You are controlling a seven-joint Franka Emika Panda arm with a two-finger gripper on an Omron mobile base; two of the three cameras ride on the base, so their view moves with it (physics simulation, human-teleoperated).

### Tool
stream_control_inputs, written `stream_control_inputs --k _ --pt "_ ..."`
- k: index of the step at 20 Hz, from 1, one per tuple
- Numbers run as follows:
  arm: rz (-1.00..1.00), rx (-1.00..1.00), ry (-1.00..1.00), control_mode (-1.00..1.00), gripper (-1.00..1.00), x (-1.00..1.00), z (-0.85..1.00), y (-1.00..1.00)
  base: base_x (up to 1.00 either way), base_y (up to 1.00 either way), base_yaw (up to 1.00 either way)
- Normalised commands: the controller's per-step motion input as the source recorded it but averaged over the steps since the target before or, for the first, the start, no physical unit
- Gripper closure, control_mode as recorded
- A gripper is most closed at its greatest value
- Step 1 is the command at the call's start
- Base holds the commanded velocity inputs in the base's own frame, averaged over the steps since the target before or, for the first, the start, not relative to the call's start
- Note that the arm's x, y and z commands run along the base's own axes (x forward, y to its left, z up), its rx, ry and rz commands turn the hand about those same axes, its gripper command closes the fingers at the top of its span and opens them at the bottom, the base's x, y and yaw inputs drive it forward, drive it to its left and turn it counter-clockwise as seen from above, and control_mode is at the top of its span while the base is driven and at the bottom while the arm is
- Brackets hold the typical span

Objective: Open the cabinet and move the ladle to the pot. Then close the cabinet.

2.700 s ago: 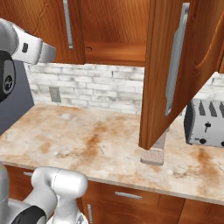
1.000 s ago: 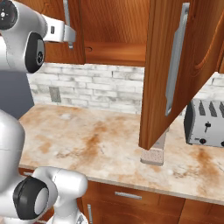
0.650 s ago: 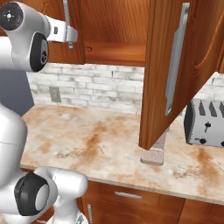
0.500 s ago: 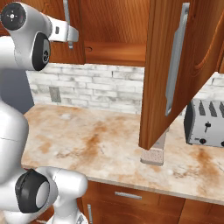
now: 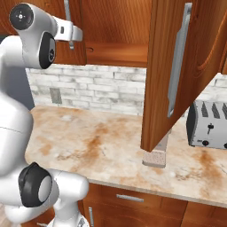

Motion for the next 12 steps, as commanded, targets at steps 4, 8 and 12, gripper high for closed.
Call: stream_control_inputs --k 4,8,12 --pt "0.00 -0.01 0.00 -1.00 -1.00 0.25 -0.02 0.00 0.00 0.00 0.00" --pt "0.00 -0.01 0.00 -1.00 -1.00 0.29 -0.01 0.00 0.00 0.00 0.00" --pt "0.00 -0.01 0.00 -1.00 -1.00 0.35 0.00 0.00 0.00 0.00 0.00"
